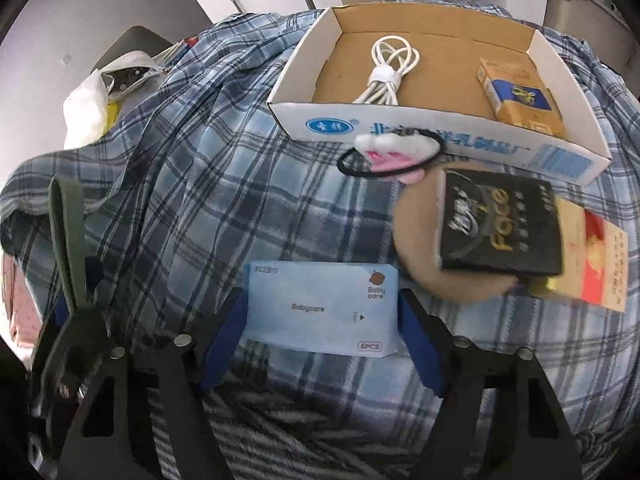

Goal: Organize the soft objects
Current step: 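Grasp the blue Babycare wipes pack with the right gripper while the left holds the green card, then lift the wipes pack with the right gripper toward the box while the left carries the green card there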

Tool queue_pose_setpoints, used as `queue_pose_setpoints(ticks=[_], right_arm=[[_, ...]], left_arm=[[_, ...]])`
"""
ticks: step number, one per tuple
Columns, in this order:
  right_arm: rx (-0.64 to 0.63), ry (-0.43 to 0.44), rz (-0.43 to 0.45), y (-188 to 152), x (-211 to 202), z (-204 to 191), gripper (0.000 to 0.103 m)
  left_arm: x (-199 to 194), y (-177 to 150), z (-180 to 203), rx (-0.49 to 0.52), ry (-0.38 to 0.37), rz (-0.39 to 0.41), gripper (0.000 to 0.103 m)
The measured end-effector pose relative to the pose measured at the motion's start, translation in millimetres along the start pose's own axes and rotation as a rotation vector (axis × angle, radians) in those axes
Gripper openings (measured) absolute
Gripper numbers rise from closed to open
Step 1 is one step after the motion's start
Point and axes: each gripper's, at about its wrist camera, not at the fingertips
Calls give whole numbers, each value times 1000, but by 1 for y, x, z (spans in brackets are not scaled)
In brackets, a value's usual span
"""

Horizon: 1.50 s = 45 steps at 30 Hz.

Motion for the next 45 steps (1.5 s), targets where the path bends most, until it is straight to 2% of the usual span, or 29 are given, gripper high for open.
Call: queue_pose_setpoints(ticks=[5,10,14,21,23,28,32,38,41,45], right_arm=[[-47,-56,4,-18,-22,16,72],[-28,-119,-15,-29,-25,41,77],[1,-84,-11,-30,-25,51,79],[-35,-106,38,-32,-38,40,80],[-70,-141,50,-32,-39,34,84],[-106,-221,55,-33,-32,28,84],[-84,-207,43,-31,-27,33,84],[-62,-180,90,-30,-33,35,84],[-101,-203,107,-32,-35,26,90],[-132,-248,97,-34,-30,19,91]], left_arm=[[4,-1,9,48,-11,-22,72],[1,1,14,48,-7,-40,72],[-8,4,25,67,4,-36,72],[-24,9,45,116,0,-7,72],[-25,9,49,125,-1,-5,72],[-26,9,56,141,-7,-11,72],[-24,9,57,151,-1,-18,72],[-22,10,57,152,0,-23,72],[-22,10,58,159,7,-19,72],[-21,8,60,170,15,-19,72]])
Point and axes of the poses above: each gripper's, at about its wrist camera, not at the fingertips, and x roughly the way its jaws point, z to its right, y to its top
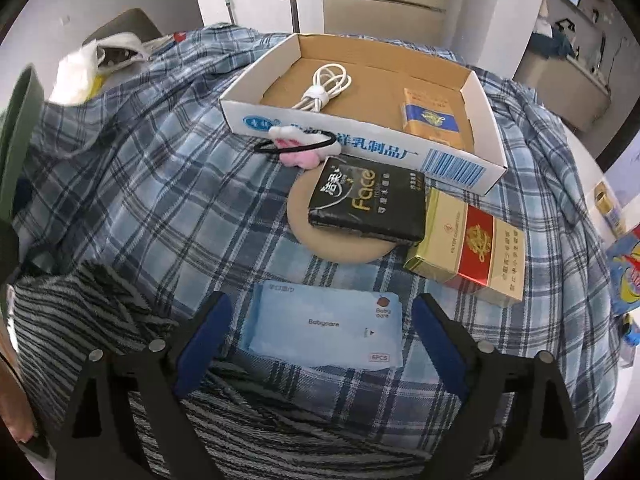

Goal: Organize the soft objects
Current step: 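Lift the wipes pack with the right gripper toward the box while the left carries the green card there, then lower the wipes pack into the box and open the right gripper while the left releases the green card there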

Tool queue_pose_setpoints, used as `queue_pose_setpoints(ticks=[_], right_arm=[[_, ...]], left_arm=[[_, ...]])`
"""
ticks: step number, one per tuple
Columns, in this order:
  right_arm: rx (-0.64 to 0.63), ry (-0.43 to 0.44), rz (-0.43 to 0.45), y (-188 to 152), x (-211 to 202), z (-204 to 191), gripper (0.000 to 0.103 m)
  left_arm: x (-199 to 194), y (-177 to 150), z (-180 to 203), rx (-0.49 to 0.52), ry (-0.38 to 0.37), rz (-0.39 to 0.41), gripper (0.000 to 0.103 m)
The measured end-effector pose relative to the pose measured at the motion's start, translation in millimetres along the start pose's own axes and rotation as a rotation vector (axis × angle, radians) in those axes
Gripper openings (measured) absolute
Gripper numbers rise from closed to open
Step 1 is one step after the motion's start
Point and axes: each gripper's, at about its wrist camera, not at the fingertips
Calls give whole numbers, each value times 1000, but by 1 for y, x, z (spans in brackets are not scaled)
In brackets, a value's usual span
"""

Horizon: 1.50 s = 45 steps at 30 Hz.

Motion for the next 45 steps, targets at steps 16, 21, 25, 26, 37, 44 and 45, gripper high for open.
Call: queue_pose_setpoints(ticks=[16,21,25,26,37,44,45], right_arm=[[115,70,15,2,-14,29,76],[126,80,77,8,-36,40,76],[151,108,145,30,-57,50,76],[160,109,166,38,-61,53,76],[242,123,312,115,-91,91,76],[316,83,370,143,-79,115,76],[322,90,364,144,-73,117,76]], left_arm=[[-8,6,4,45,40,2,72],[-10,26,15,71,57,34,72],[-8,53,28,86,57,73,72],[-7,60,31,90,55,84,72],[30,144,51,106,52,196,72],[79,160,55,109,66,134,72],[88,158,53,110,73,119,72]])
Point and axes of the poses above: each gripper's, at about its wrist camera, not at the fingertips, and x roughly the way its jaws point, z to its right, y to its top
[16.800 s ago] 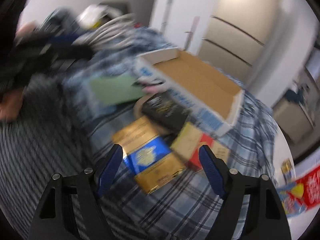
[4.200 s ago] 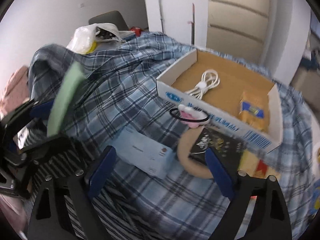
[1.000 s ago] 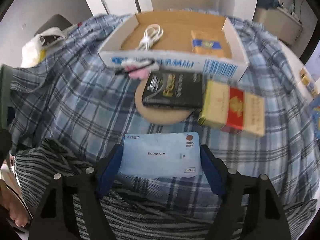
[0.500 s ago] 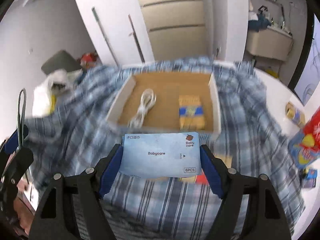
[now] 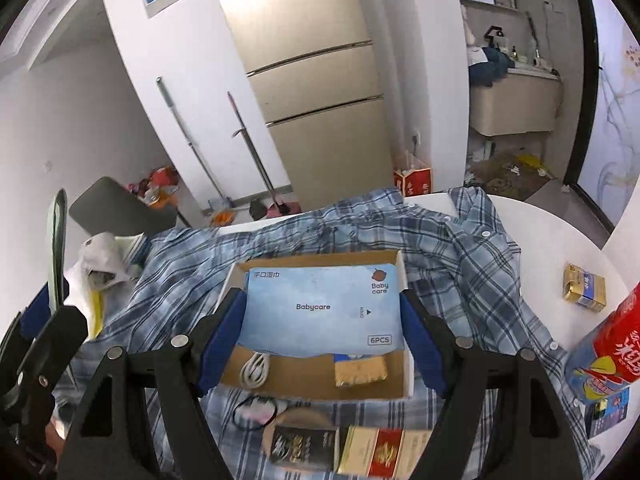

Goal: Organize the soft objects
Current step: 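Lower the wipes pack into the box and open the right gripper while the left releases the green card there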

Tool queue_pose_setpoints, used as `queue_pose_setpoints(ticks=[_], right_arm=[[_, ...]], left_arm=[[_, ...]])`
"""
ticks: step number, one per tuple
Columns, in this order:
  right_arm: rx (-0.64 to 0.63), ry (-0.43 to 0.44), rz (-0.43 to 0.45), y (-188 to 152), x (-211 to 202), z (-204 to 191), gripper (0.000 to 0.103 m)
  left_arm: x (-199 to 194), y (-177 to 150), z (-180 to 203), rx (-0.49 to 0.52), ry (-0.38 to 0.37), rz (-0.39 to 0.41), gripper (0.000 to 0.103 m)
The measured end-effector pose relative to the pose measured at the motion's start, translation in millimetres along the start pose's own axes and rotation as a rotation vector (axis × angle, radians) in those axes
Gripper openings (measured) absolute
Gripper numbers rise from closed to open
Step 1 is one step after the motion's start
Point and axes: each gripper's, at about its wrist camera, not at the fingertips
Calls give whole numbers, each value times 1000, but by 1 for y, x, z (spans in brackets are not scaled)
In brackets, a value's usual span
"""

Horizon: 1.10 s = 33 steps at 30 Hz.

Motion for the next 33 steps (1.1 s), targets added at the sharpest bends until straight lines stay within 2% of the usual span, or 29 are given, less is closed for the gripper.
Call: queue_pose_setpoints(ticks=[2,5,8,12,15,18,24,26,33], right_arm=[[-1,1,-3,-6,10,4,76],[-27,-23,41,-24,24,1,76],[-57,21,-74,-37,52,-10,76],[-58,67,-171,-54,80,-16,76],[-41,83,-214,-64,94,-16,76],[-47,97,-258,-74,106,-19,76],[-46,86,-276,-79,116,-19,77],[-49,87,-275,-79,117,-19,79],[-30,117,-281,-74,116,-14,88]], left_arm=[[12,-6,-3,-9,3,-23,72],[27,-19,-13,-42,-4,-28,72],[38,-29,-21,-51,6,-41,72],[45,-37,-32,-46,36,-54,72],[52,-44,-39,-49,60,-71,72],[63,-52,-45,-65,51,-102,72],[72,-59,-47,-60,31,-116,72],[75,-62,-47,-66,11,-125,72],[82,-68,-51,-75,25,-117,72]])
Point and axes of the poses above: each gripper's, at about its wrist camera, not at the fingertips, and x roughly the way its jaws point, z to its right, y to its top
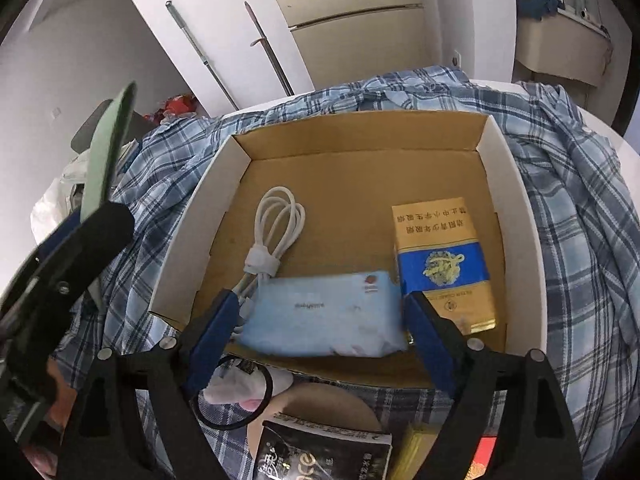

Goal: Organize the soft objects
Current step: 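Lower the wipes pack into the box and open the right gripper while the left releases the green card there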

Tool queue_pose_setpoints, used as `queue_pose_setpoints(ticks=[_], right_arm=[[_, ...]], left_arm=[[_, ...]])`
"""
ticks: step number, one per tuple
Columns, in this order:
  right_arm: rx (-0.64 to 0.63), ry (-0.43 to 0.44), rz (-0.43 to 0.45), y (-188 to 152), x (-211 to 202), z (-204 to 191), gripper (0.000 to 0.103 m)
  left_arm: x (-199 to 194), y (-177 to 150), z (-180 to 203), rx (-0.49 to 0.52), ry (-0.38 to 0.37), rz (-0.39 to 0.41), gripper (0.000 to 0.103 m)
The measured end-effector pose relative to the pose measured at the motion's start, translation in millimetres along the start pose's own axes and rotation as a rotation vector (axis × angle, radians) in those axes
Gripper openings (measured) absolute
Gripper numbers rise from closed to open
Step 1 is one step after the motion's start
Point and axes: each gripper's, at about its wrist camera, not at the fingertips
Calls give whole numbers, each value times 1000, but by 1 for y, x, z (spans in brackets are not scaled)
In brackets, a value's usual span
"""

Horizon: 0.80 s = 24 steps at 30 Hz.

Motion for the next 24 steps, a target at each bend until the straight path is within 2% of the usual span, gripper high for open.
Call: queue_pose_setpoints(ticks=[2,6,9,12,15,18,24], right_arm=[[28,9,-4,1,-2,5,90],[61,-36,37,8,-16,19,90],[75,-175,98,17,-30,34,90],[99,-254,128,24,-37,55,90],[163,-225,123,29,-39,76,90],[163,-225,103,33,-38,84,90],[198,-192,88,30,-38,90,90]], left_arm=[[2,0,-3,-10,-6,0,72],[7,-3,-4,-23,-36,-2,72],[17,-7,3,-1,-24,-26,72],[39,-17,8,16,-22,-86,72],[54,-23,11,26,-15,-127,72],[60,-27,11,17,-7,-134,72],[62,-26,3,-44,-59,-144,77]])
Point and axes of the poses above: each gripper's, at about its wrist camera, not at the fingertips, and x roughly the way its jaws point, z to its right, y to its top
